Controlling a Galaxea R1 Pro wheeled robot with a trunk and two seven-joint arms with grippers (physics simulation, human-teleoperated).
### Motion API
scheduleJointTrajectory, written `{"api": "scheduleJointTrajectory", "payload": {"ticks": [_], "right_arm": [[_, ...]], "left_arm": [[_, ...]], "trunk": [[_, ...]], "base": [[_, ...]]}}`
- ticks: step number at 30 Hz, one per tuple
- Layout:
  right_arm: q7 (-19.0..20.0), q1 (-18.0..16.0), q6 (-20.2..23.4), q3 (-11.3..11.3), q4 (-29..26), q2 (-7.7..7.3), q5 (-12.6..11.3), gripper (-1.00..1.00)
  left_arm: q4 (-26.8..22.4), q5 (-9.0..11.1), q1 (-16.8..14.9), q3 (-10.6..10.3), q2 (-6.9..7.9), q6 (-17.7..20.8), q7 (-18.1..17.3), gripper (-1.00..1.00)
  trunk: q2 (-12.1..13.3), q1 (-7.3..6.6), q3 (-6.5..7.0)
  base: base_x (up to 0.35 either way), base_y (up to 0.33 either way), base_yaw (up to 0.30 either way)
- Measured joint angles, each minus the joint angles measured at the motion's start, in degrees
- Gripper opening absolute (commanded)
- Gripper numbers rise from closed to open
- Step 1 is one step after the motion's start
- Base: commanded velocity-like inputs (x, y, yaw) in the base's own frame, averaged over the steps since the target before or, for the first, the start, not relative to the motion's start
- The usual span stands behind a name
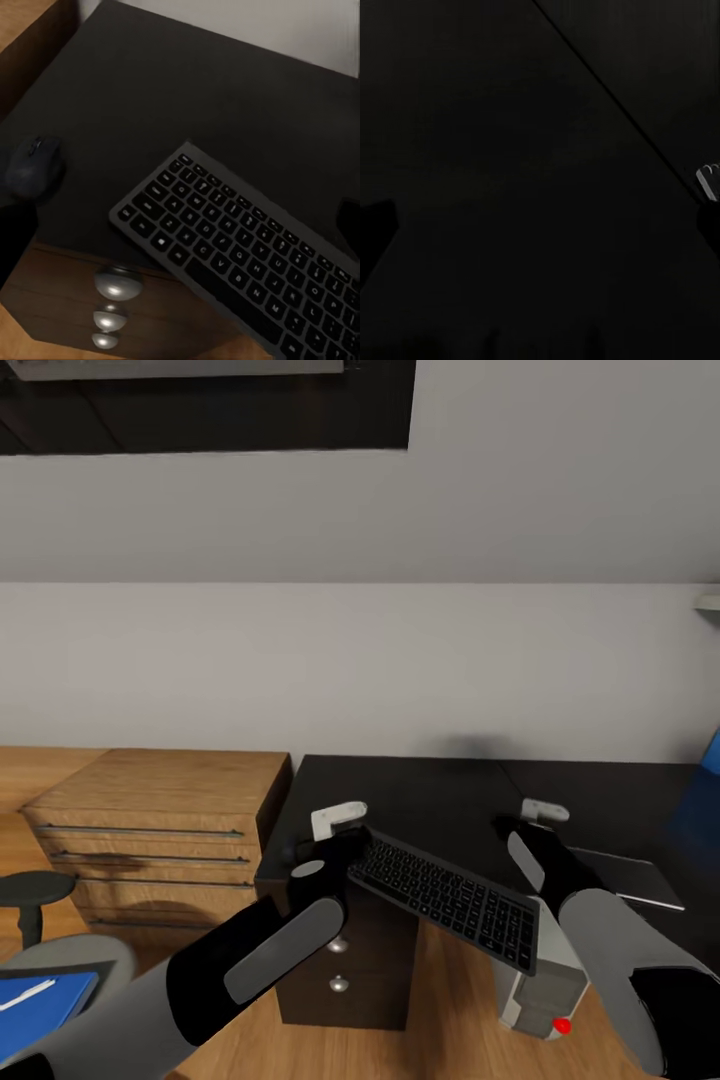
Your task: In the bedroom, organize the workspace by keeping the computer under the desk, ensuring the monitor is on the desk, placing the keyboard on the desk next to the monitor, placing the mouse on the desk next to the keyboard, moving the folder from the swivel chair onto the desk next to the mouse, stacking the notebook on top of the folder with the pen on top of the notebook, and positioning the swivel chair next to the desk.
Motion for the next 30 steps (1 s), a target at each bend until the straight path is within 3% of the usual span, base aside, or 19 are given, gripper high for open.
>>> {"api": "scheduleJointTrajectory", "payload": {"ticks": [2, 5, 10, 12, 16, 17, 19, 26, 30], "right_arm": [[-0.01, 1.6, 0.04, -0.03, -3.43, -0.01, 0.04, 1.0], [-0.1, 10.87, 1.6, -0.03, -21.13, -0.15, 0.12, 1.0], [-0.14, 21.09, 5.82, 0.03, -38.2, -0.19, 0.12, 1.0], [-0.13, 25.69, 9.42, -0.05, -47.01, -0.13, -0.1, 1.0], [-0.14, 27.99, 12.42, -1.59, -51.94, -0.11, -2.46, 1.0], [-0.24, 28.83, 13.74, -3.67, -54.23, -0.21, -7.91, 1.0], [-0.24, 29.12, 13.94, -4.22, -56.27, -0.2, -10.5, 1.0], [-0.24, 29.53, 14.0, -4.38, -57.41, -0.15, -11.83, 1.0], [-0.22, 29.71, 13.95, -4.35, -57.37, -0.01, -12.22, 1.0]], "left_arm": [[0.47, 0.03, 0.0, 0.07, 0.05, -0.77, 0.01, 1.0], [1.33, 0.06, 0.0, 0.64, 0.12, -1.91, 0.02, 1.0], [1.62, 0.07, 0.0, 1.07, 0.13, -2.19, 0.02, 1.0], [1.68, 0.06, 0.0, 1.2, 0.13, -2.26, 0.06, 1.0], [1.66, -0.04, 0.0, 1.22, 0.13, -2.32, 0.1, 1.0], [1.52, -0.09, 0.0, 1.21, 0.14, -2.39, 0.11, 1.0], [1.49, -0.06, 0.0, 1.21, 0.13, -2.4, 0.11, 1.0], [1.48, -0.09, 0.0, 1.14, 0.1, -2.42, 0.11, 1.0], [1.42, -0.09, 0.0, 1.11, 0.11, -2.41, 0.12, 1.0]], "trunk": [[0.8, -0.44, 0.36], [2.0, -1.1, 0.89], [4.01, -2.2, 1.79], [4.43, -2.43, 1.98], [4.43, -2.42, 1.98], [4.43, -2.43, 1.98], [4.43, -2.42, 1.98], [4.43, -2.42, 1.98], [4.43, -2.39, 1.98]], "base": [[0.0, 0.0, 0.0], [0.0, 0.0, 0.0], [0.0, 0.0, 0.0], [0.0, 0.0, 0.0], [0.0, 0.0, 0.0], [0.0, 0.0, 0.0], [0.0, 0.0, 0.0], [-0.017, 0.011, 0.0], [-0.286, 0.148, 0.0]]}}
